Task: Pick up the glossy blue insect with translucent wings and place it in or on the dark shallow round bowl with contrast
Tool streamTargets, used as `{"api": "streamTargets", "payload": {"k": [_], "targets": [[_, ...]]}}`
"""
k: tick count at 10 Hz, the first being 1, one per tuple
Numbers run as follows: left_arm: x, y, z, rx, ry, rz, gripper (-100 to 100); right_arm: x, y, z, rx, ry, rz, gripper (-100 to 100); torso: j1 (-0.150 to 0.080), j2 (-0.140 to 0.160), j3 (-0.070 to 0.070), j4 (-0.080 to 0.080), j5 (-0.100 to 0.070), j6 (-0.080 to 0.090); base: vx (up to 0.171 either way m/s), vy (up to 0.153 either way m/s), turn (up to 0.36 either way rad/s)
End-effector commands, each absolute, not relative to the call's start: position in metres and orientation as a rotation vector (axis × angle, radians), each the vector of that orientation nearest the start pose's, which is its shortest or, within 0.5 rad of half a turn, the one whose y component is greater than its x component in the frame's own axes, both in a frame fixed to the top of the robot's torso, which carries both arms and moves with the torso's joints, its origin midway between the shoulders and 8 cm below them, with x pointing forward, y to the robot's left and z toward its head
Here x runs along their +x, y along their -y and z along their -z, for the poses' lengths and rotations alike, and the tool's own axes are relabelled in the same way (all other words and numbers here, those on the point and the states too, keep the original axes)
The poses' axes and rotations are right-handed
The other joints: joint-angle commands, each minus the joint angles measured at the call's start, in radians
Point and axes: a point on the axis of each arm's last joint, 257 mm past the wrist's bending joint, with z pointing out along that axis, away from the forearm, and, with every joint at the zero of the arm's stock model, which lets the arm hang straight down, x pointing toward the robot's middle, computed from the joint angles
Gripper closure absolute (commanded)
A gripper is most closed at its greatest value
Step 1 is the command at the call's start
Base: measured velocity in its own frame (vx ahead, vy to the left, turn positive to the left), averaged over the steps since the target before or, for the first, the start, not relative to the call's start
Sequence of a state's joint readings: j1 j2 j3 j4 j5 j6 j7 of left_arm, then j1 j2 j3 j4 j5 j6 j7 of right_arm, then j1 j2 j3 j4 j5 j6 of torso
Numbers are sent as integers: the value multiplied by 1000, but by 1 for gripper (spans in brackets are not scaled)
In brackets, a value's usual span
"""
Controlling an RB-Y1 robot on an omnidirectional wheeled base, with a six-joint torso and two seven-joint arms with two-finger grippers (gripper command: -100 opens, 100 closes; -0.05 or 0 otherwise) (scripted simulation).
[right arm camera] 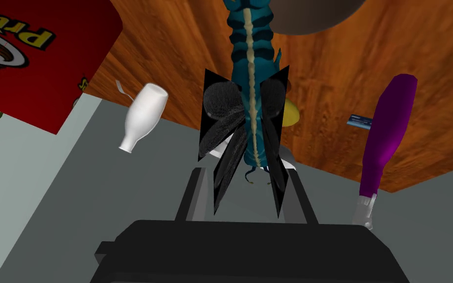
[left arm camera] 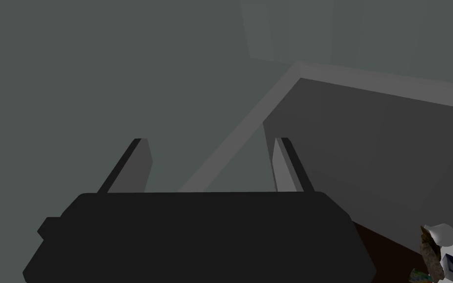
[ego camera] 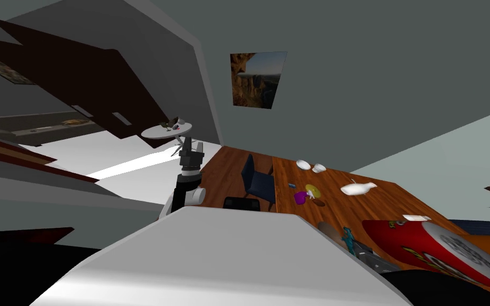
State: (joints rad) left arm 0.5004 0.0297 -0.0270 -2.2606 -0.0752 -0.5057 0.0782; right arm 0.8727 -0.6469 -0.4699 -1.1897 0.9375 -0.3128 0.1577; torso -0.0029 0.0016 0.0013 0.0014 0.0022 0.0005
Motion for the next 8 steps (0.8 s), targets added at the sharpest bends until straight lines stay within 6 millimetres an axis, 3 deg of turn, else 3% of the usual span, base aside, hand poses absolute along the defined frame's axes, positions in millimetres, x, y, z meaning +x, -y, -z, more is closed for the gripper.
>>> {"api": "streamTargets", "payload": {"k": [1, 2, 8], "targets": [[350, -259, -15, -635, -674, 1353, 0, -2, 706, 394, 352, -2404, 621, 100, 0, 0, 0, 0, 0, 0, -4, -58, 97], [350, -259, -15, -635, -674, 1353, 0, -17, 705, 397, 379, -2426, 609, 100, 3, 0, 0, 0, 0, 0, -4, -34, 68], [350, -259, -15, -635, -674, 1353, 0, -23, 704, 397, 390, -2435, 603, 100, 9, -1, -1, 0, 2, 0, 0, -21, 9]]}}
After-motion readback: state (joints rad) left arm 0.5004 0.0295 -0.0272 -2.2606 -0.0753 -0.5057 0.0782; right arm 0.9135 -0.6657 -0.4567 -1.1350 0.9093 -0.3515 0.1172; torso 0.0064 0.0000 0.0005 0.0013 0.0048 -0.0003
